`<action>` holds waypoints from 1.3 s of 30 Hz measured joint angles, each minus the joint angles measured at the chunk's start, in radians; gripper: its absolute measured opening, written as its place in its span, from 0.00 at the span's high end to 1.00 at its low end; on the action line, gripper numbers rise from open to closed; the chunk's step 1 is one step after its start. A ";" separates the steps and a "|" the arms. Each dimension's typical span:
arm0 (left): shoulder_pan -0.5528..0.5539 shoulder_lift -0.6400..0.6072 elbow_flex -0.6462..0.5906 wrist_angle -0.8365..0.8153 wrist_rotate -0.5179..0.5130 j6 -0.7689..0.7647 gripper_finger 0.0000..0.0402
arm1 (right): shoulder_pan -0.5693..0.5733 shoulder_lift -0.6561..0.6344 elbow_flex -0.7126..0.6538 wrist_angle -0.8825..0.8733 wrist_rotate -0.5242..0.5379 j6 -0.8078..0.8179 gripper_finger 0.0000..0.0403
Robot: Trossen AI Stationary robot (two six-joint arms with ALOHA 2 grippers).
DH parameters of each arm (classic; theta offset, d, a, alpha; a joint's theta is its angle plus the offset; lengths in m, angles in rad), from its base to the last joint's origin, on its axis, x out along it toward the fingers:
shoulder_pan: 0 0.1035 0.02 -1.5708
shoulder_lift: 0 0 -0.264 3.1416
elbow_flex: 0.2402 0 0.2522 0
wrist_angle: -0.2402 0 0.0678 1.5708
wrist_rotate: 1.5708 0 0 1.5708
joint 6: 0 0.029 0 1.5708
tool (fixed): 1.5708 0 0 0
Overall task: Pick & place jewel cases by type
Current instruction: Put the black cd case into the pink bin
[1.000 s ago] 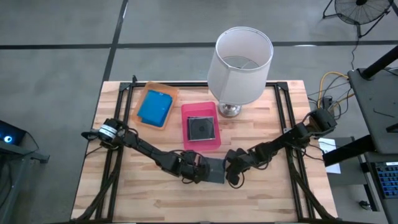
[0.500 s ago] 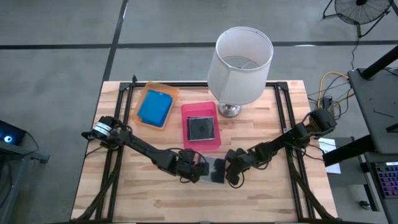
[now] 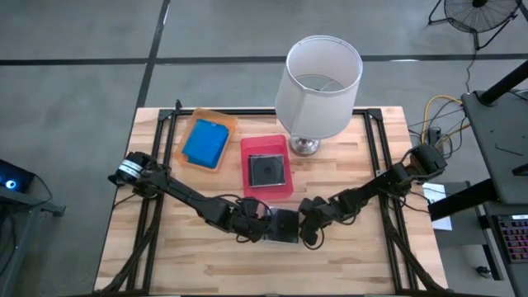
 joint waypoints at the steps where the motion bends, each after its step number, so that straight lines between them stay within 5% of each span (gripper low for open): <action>1: 0.000 -0.002 0.000 0.002 -0.006 0.003 0.40 | 0.000 0.000 0.000 0.000 0.000 0.000 0.98; 16: 0.003 -0.026 0.043 0.119 -0.063 0.053 0.40 | 0.000 0.000 -0.001 0.007 0.000 0.000 0.98; 32: 0.026 0.004 0.044 0.135 -0.014 0.097 0.41 | 0.000 0.006 0.000 0.072 0.012 0.015 0.98; 39: 0.025 0.004 0.047 0.033 0.034 0.098 0.50 | 0.000 0.006 0.000 0.077 0.012 0.023 0.98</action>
